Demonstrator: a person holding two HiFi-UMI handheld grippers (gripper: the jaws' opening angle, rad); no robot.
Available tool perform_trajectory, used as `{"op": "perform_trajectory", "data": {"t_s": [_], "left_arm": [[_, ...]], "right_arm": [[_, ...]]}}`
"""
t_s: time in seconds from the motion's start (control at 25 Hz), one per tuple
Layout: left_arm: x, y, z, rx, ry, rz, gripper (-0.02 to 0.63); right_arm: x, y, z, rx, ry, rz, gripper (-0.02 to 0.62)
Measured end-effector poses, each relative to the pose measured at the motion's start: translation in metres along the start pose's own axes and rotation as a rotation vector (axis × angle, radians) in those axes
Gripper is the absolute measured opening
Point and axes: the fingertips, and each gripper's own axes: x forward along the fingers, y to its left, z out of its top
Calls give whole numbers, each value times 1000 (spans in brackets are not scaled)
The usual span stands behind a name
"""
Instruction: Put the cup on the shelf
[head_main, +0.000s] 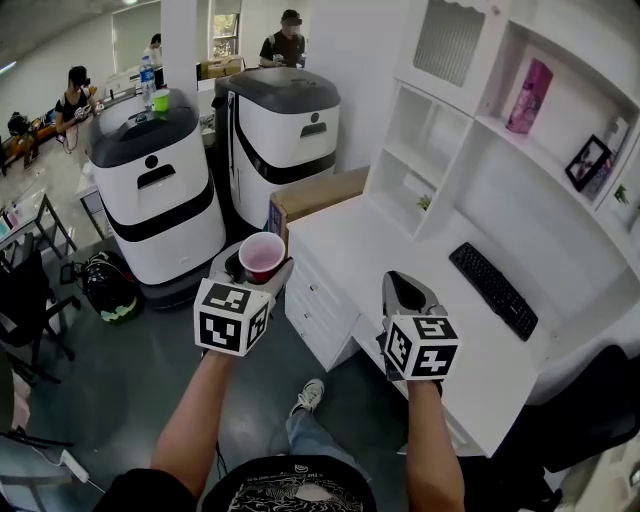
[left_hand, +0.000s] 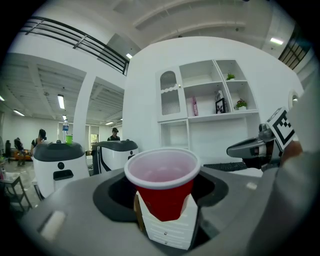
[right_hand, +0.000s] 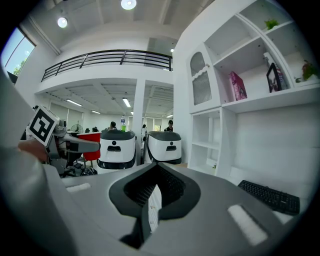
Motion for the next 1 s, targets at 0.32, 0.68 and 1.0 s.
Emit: {"op": "perform_trajectory", "data": {"t_s": [0.32,0.68,1.0], "left_arm": [[65,7,2,23,4,-51,414],[153,22,24,41,7,-90,414],[234,28,42,40,14,-120,414]], "right_arm": [[47,-31,3,16,-6,-34,28],[111,-86,19,43,-5,-79,28],[165,-140,41,56,-7,-109,28]]}}
